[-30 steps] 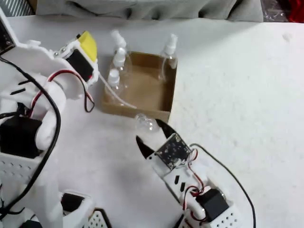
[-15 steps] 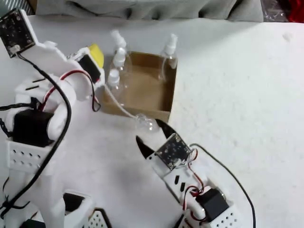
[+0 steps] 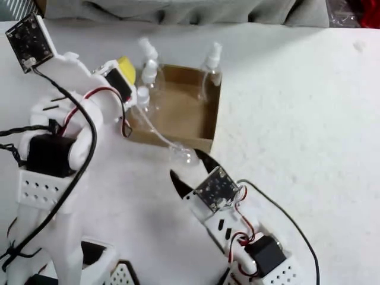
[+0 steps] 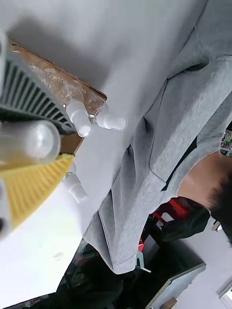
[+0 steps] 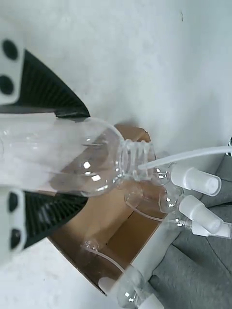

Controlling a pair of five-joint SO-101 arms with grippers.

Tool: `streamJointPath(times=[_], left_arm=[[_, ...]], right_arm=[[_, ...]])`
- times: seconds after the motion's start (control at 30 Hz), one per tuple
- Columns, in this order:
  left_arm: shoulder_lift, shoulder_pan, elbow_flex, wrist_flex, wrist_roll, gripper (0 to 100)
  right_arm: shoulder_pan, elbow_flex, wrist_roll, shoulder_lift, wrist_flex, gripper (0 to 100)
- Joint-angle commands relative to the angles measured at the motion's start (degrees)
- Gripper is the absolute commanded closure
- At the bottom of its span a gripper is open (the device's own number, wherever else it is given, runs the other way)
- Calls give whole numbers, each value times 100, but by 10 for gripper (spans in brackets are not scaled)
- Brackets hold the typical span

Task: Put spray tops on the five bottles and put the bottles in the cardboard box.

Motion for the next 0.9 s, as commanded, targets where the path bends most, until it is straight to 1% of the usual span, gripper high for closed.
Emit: streamJointPath(times=[0.0,0.07,0.27,0.53,0.73,0.87], left_arm=[[31,75,123,-149,53,980],[31,84,281,-149,70,980],[-22,549,633,-149,79,980],[-585,954,1336,-237,44,980],[-919,1262,2347,-941,44,980],[-1314,1446,2848,-1187,44,979]], right_arm=[[-48,-422,70,-57,22,982],[-48,-422,70,-57,22,982],[-40,-422,70,-57,22,982],[-31,-413,70,-57,31,982],[-31,-413,70,-57,31,982],[-31,-413,70,-57,31,982]])
